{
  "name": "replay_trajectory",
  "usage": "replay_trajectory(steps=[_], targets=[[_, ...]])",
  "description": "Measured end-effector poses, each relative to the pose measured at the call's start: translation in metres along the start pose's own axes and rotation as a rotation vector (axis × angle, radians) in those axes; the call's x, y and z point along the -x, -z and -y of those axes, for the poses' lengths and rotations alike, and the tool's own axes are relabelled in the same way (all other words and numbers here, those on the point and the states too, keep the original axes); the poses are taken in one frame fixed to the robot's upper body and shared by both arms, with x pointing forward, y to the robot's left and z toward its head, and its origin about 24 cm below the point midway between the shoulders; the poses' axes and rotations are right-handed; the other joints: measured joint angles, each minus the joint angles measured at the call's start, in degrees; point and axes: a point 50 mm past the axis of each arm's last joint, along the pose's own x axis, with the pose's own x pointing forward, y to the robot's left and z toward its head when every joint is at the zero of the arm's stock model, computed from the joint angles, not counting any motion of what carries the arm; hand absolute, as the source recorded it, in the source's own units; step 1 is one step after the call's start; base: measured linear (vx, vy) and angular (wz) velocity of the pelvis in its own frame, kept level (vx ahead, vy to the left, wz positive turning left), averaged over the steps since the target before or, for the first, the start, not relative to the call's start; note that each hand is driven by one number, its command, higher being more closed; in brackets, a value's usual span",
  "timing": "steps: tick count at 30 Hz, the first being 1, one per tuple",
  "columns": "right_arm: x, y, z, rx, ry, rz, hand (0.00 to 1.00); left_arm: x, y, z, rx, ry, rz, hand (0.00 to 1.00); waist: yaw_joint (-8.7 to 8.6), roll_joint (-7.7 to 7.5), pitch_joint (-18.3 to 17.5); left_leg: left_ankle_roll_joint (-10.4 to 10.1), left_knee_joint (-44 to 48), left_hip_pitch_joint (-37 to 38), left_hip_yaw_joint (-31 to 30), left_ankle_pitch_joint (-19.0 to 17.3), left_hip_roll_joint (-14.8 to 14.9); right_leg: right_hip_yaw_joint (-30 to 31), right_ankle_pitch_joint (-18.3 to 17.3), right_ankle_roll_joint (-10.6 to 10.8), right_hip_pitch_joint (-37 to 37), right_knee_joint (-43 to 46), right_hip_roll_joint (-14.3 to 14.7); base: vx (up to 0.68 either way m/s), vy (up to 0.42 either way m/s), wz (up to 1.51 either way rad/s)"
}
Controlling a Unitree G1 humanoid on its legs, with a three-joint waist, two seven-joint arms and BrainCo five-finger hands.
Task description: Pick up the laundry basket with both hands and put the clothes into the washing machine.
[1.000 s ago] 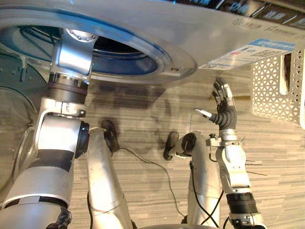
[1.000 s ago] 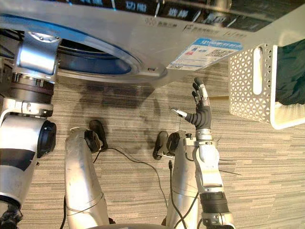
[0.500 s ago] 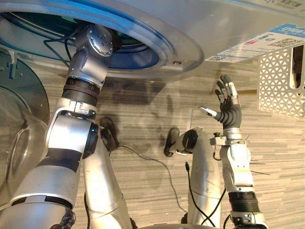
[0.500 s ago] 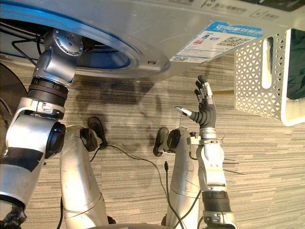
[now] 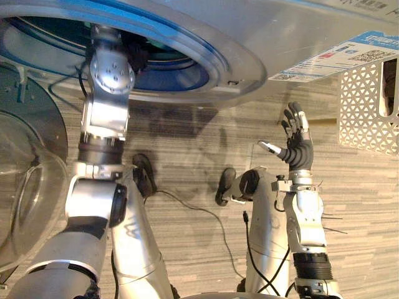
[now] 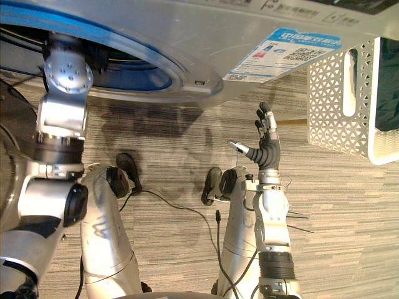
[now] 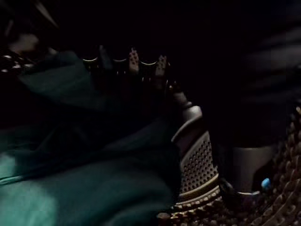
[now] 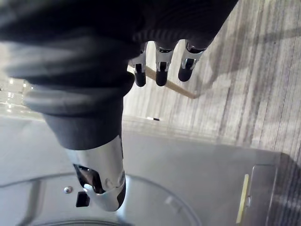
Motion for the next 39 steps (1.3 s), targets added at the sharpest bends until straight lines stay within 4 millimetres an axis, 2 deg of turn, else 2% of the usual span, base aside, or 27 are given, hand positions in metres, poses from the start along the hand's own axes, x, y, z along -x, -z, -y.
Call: replay_trajectory(steps=[4, 5, 9, 11, 18, 20, 22, 25, 26, 27, 29, 33, 35, 36, 38, 39], targets=[[0.005, 0.004, 0.001, 0.029, 0.0, -0.029, 0.0, 0.051, 0.035, 0.015, 0.074, 0.023, -0.157, 0.0, 1.15, -0.01, -0.3, -0.7, -2.3, 2.4, 0.0, 0.6, -1.0, -0.7, -0.3, -0.4, 2.4, -1.2, -0.8, 0.04, -0.063, 0.16], [0.007, 0.006, 0.002, 0.033, 0.001, -0.044, 0.0, 0.064, 0.042, 0.018, 0.092, 0.027, -0.194, 0.0, 1.67, 0.04, -0.6, -0.9, -2.7, 2.7, -0.1, 0.7, -1.1, -1.1, -0.4, -0.5, 2.8, -1.5, -0.8, 0.05, -0.074, 0.18], [0.009, 0.009, 0.002, 0.043, 0.007, -0.065, 0.0, 0.1, 0.06, 0.024, 0.143, 0.023, -0.302, 0.0, 1.88, 0.17, -2.4, -1.1, -4.4, 3.3, -0.2, 1.7, -1.9, -1.8, -0.4, -0.5, 3.7, -2.5, -1.2, 0.04, -0.051, 0.12], [0.01, 0.009, 0.003, 0.05, 0.017, -0.068, 0.0, 0.113, 0.065, 0.024, 0.165, 0.021, -0.331, 0.0, 1.96, 0.19, -2.5, -1.2, -4.9, 4.5, -0.2, 1.7, -2.0, -2.2, -0.7, -0.7, 5.0, -2.7, -1.5, 0.04, -0.045, 0.11], [0.019, 0.015, 0.006, 0.073, 0.04, -0.105, 0.0, 0.14, 0.075, 0.024, 0.202, -0.005, -0.405, 0.0, 2.85, 0.25, -3.4, -1.9, -7.4, 7.4, -0.1, 2.3, -2.7, -2.7, -0.8, -0.9, 7.6, -4.2, -1.8, 0.03, -0.049, 0.08], [0.024, 0.023, 0.005, 0.076, 0.037, -0.141, 0.0, 0.154, 0.079, 0.028, 0.228, 0.013, -0.444, 0.0, 3.43, 0.27, -3.4, -1.9, -8.7, 10.4, 0.0, 2.5, -2.7, -3.0, -0.9, -0.9, 10.6, -5.5, -1.8, 0.07, -0.049, 0.08], [0.034, 0.035, 0.002, 0.075, 0.026, -0.205, 0.0, 0.174, 0.088, 0.03, 0.255, 0.029, -0.518, 0.0, 3.47, 0.3, -3.5, -1.9, -11.0, 15.2, 0.4, 2.5, -2.7, -3.7, -0.8, -0.9, 15.6, -7.9, -1.9, 0.09, -0.043, 0.14], [0.061, 0.056, 0.002, 0.084, 0.011, -0.335, 0.0, 0.223, 0.108, 0.034, 0.318, 0.093, -0.687, 0.0, 3.69, 0.55, -3.8, -2.0, -17.6, 27.6, 2.6, 2.5, -2.9, -4.4, -0.5, -0.4, 27.3, -14.6, -1.8, 0.11, -0.038, 0.14], [0.074, 0.064, 0.006, 0.093, 0.015, -0.393, 0.0, 0.244, 0.115, 0.036, 0.337, 0.127, -0.762, 0.0, 3.65, 1.38, -4.6, -2.2, -21.3, 33.0, 3.4, 2.7, -2.9, -5.3, 0.2, 0.1, 32.8, -18.6, -1.6, 0.13, -0.023, 0.11], [0.08, 0.068, 0.008, 0.099, 0.018, -0.423, 0.0, 0.257, 0.117, 0.036, 0.347, 0.148, -0.801, 0.0, 3.64, 1.82, -5.1, -2.3, -23.2, 35.6, 3.8, 2.8, -2.9, -5.9, 0.6, 0.4, 35.5, -20.9, -1.4, 0.17, -0.019, 0.11], [0.103, 0.084, 0.019, 0.137, 0.021, -0.539, 0.0, 0.3, 0.124, 0.042, 0.352, 0.247, -0.941, 0.0, 3.66, 3.68, -7.5, -2.2, -32.1, 45.6, 5.9, 4.6, -2.9, -7.1, 3.5, 1.0, 45.1, -30.6, -0.4, 0.19, 0.005, 0.01], [0.122, 0.1, 0.022, 0.151, 0.02, -0.659, 0.0, 0.344, 0.136, 0.044, 0.321, 0.345, -1.1, 0.0, 3.46, 4.8, -8.9, -2.0, -46.2, 60.2, 10.9, 9.4, -3.3, -7.1, 9.6, 2.0, 57.1, -44.8, 1.1, 0.16, 0.028, -0.24], [0.14, 0.114, 0.025, 0.159, 0.021, -0.759, 0.0, 0.368, 0.146, 0.047, 0.28, 0.418, -1.201, 0.0, 3.07, 5.2, -10.7, -1.9, -56.4, 68.6, 13.5, 12.9, -4.2, -7.0, 13.8, 3.0, 63.8, -55.1, 2.1, 0.15, 0.044, -0.25], [0.145, 0.119, 0.026, 0.162, 0.022, -0.793, 0.0, 0.376, 0.149, 0.046, 0.258, 0.439, -1.233, 0.0, 2.98, 5.33, -11.5, -1.8, -59.3, 70.6, 14.1, 13.9, -4.4, -7.0, 15.1, 3.1, 65.4, -58.2, 2.5, 0.15, 0.065, -0.32], [0.165, 0.135, 0.029, 0.174, 0.019, -0.916, 0.0, 0.406, 0.157, 0.038, 0.186, 0.496, -1.357, 0.0, 1.76, 6.18, -13.5, -1.8, -70.5, 78.6, 16.9, 18.0, -5.6, -6.3, 20.7, 3.9, 72.1, -70.3, 4.3, 0.19, 0.083, -0.41], [0.169, 0.138, 0.03, 0.176, 0.021, -0.94, 0.0, 0.412, 0.158, 0.035, 0.168, 0.509, -1.377, 0.0, 1.69, 6.31, -13.5, -1.7, -72.7, 80.5, 17.7, 18.8, -6.0, -5.7, 21.8, 4.0, 73.5, -72.8, 4.7, 0.17, 0.062, -0.52]])
